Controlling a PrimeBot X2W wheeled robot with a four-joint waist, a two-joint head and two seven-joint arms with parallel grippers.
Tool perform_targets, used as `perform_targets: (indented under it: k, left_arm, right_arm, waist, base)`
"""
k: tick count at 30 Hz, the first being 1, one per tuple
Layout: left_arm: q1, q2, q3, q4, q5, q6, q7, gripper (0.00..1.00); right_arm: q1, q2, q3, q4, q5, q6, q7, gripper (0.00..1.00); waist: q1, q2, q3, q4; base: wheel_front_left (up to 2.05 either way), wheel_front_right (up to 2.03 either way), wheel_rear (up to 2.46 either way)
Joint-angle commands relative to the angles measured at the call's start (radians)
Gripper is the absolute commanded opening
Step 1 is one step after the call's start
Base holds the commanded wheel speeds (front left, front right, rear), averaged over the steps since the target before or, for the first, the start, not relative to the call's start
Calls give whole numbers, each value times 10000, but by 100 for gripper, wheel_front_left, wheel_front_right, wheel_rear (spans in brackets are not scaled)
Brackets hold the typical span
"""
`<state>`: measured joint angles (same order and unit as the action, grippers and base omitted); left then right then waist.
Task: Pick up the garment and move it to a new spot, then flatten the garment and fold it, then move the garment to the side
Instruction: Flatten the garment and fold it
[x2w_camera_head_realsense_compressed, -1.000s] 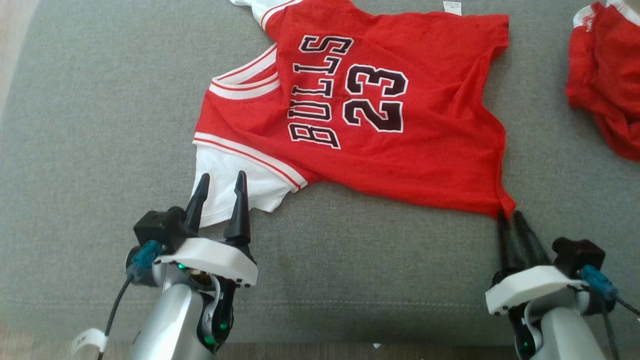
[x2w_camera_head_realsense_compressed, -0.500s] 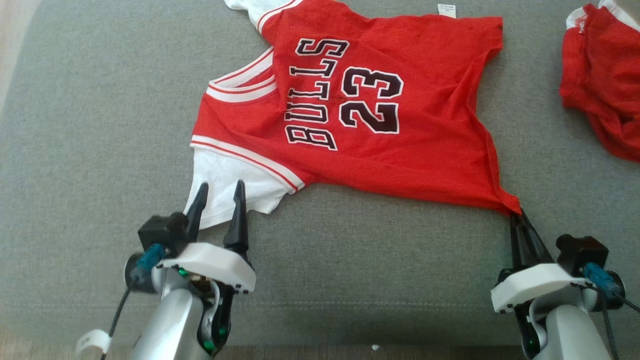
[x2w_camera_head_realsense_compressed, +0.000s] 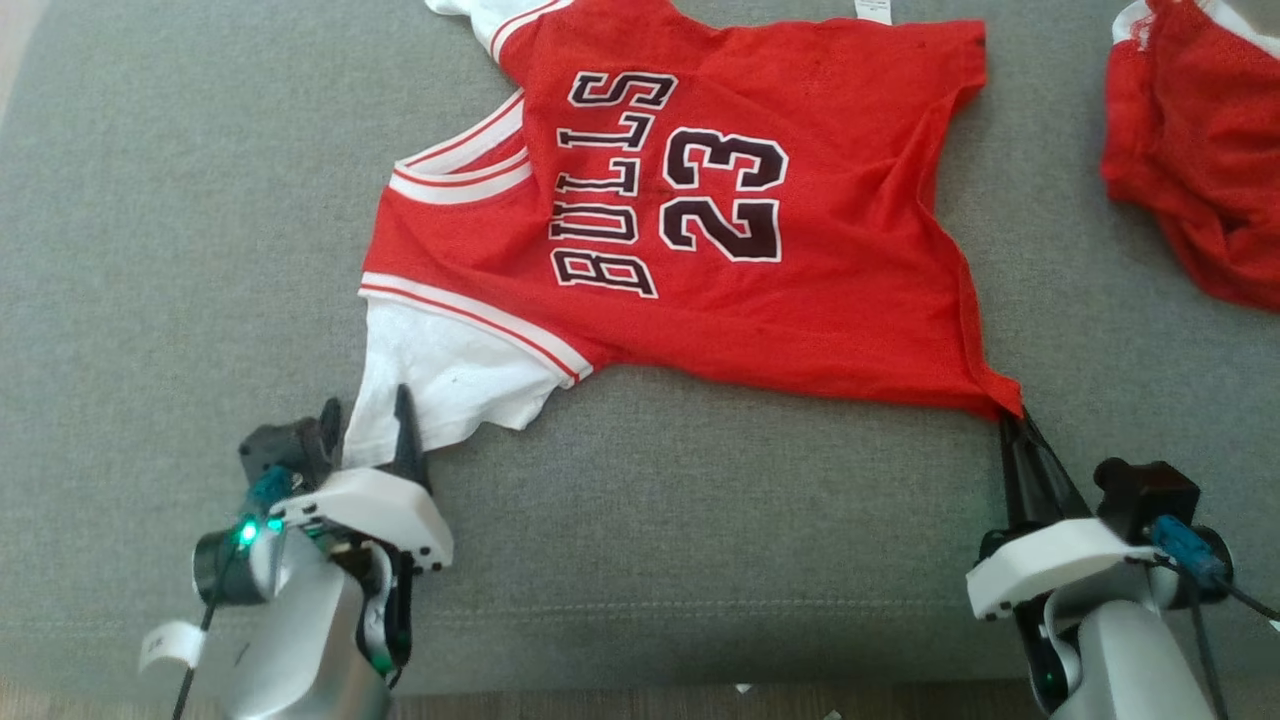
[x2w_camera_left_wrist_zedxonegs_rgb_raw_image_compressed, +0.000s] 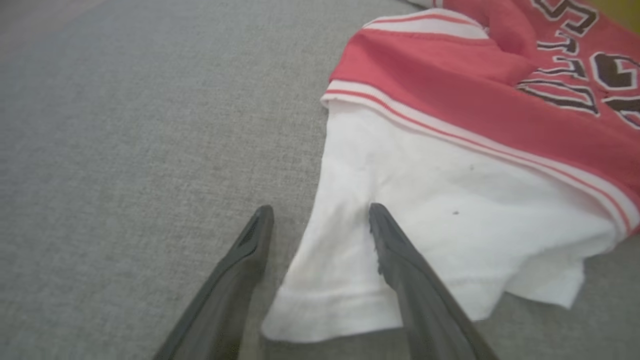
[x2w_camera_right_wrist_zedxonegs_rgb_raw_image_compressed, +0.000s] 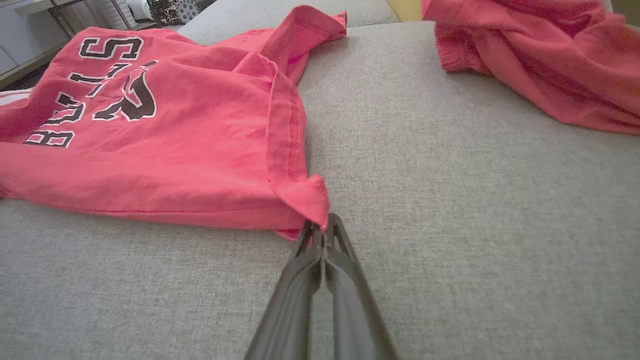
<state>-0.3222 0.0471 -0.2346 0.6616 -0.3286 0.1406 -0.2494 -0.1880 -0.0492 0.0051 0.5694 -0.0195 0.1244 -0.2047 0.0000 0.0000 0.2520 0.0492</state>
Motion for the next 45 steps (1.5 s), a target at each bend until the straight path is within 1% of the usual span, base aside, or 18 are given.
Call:
perform_targets:
  k: [1, 8, 14, 18, 27, 37, 42, 43, 44, 45]
  left_arm:
    - [-216, 209, 393, -27, -42, 3, -124, 100]
    - [-864, 327, 409, 1489, -265, -331, 148, 100]
    - [-1185, 466, 297, 2422, -252, -253, 736, 100]
    - [-1248, 522, 123, 2733, -209, -386, 984, 100]
    - [-944, 522, -275, 2826, -118, -601, 1228, 100]
    - [-650, 409, -691, 2263, -46, -702, 1384, 100]
    - [-509, 402, -927, 1971, -21, -798, 1791, 100]
    - [-444, 403, -989, 1852, -57, -868, 1976, 62]
    - [-411, 403, -1015, 1787, -76, -896, 2058, 0]
    - [-381, 407, -1038, 1716, -89, -906, 2124, 0]
  right_arm:
    - [-180, -11, 302, -251, 73, 63, -57, 0]
    - [-267, -10, 432, -136, 153, 63, -96, 0]
    - [-333, -10, 507, -7, 256, 63, -149, 0]
    - [-345, -10, 515, 108, 320, 63, -199, 0]
    - [-290, -10, 518, 421, 432, 63, -296, 0]
    - [-309, -10, 484, 636, 447, 63, -351, 0]
    - [-335, -10, 488, 697, 453, 63, -363, 0]
    - [-346, -10, 499, 722, 456, 63, -364, 0]
    - [-353, -10, 503, 733, 458, 63, -365, 0]
    - [-358, -10, 505, 745, 461, 63, -367, 0]
  waist:
    - [0, 0, -10, -24]
    - [0, 0, -7, -163]
    - [0, 0, 0, -252]
    - [0, 0, -21, -268]
    - [0, 0, -300, -201]
    - [0, 0, -470, -68]
    - [0, 0, -522, -34]
    - [0, 0, -543, -30]
    - [0, 0, -550, -29]
    - [0, 0, -561, -27]
  base:
    - [0, 0, 0]
    - [0, 0, 0]
    - [0, 0, 0]
    - [0, 0, 0]
    - [0, 0, 0]
    - [0, 0, 0]
    - [0, 0, 0]
    - [0, 0, 0]
    - [0, 0, 0]
    - [0, 0, 0]
